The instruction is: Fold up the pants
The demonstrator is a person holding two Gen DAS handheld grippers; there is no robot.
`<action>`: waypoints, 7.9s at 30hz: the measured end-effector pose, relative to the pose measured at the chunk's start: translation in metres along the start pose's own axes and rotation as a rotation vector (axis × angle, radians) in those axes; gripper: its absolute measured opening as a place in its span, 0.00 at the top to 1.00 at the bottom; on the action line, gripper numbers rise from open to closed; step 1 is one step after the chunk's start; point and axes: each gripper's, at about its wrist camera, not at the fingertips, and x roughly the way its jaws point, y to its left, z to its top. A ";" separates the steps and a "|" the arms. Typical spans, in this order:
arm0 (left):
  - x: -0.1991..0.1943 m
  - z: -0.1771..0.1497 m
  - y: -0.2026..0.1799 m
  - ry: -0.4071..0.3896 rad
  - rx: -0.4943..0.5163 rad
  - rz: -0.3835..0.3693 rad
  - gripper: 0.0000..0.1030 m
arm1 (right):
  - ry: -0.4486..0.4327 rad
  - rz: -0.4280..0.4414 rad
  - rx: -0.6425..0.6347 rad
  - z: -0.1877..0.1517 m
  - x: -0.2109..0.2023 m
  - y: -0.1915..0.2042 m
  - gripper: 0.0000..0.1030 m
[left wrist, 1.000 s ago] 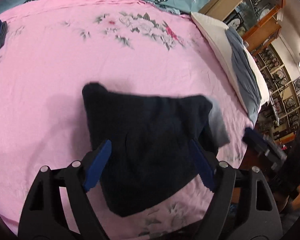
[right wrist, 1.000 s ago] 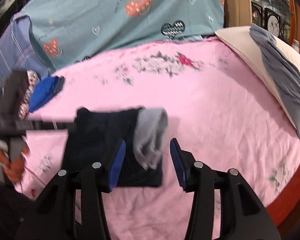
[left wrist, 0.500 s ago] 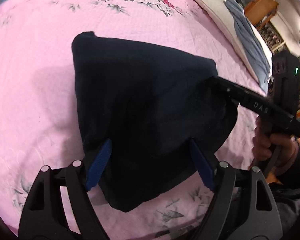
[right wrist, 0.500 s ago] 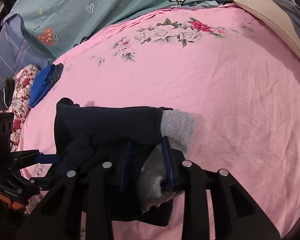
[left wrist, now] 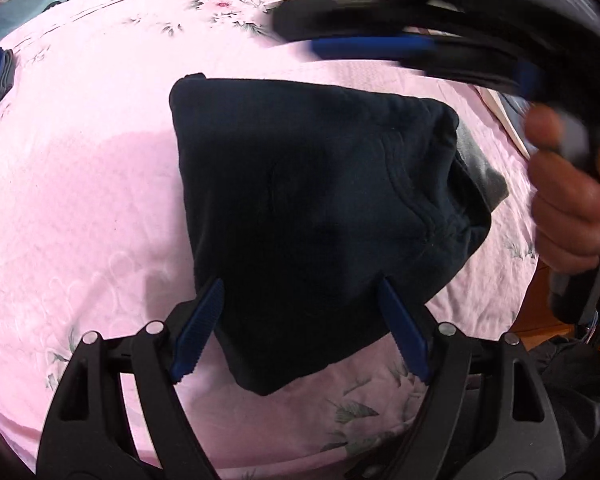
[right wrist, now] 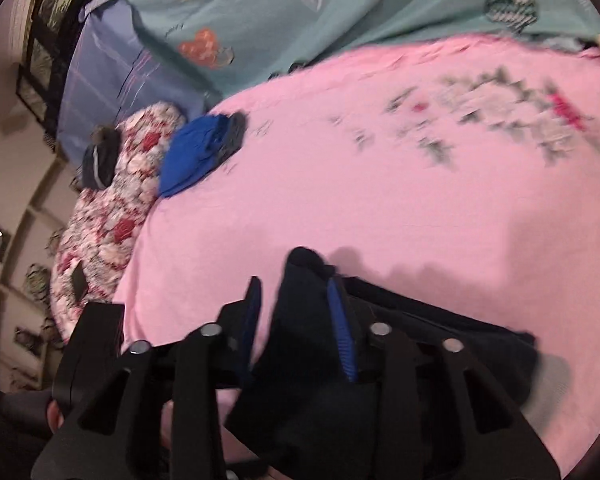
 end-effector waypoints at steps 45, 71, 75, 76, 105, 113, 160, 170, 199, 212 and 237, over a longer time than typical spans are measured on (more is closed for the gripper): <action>-0.031 0.010 0.003 -0.077 -0.019 -0.026 0.19 | -0.090 0.117 0.322 -0.114 -0.108 -0.089 0.81; -0.097 -0.053 0.107 -0.179 -0.366 0.111 0.16 | 0.198 0.089 -0.103 -0.096 -0.010 0.033 0.83; -0.087 -0.021 0.076 -0.193 -0.258 0.056 0.14 | -0.004 0.017 0.105 -0.088 -0.048 -0.015 0.78; -0.083 -0.013 0.066 -0.190 -0.220 0.043 0.14 | -0.052 -0.035 0.178 -0.091 -0.055 -0.035 0.74; -0.082 0.039 0.083 -0.153 -0.253 0.221 0.11 | 0.021 -0.041 -0.366 -0.094 -0.065 0.048 0.46; -0.087 -0.012 0.109 -0.133 -0.354 0.219 0.11 | 0.214 -0.144 -0.666 -0.113 0.022 0.100 0.46; -0.011 0.006 0.050 0.091 -0.427 -0.329 0.08 | 0.021 -0.331 -0.622 -0.114 -0.003 0.077 0.75; 0.019 0.014 0.048 0.130 -0.541 -0.412 0.08 | 0.010 -0.291 -0.582 -0.116 -0.009 0.067 0.75; 0.040 0.019 0.039 0.103 -0.558 -0.268 0.34 | 0.114 -0.054 0.050 -0.058 -0.069 -0.143 0.25; 0.048 0.021 0.041 0.140 -0.544 -0.235 0.26 | 0.160 0.108 0.094 -0.050 -0.044 -0.161 0.25; 0.041 0.033 0.008 0.110 -0.339 -0.044 0.37 | 0.102 -0.091 0.099 -0.059 -0.035 -0.135 0.28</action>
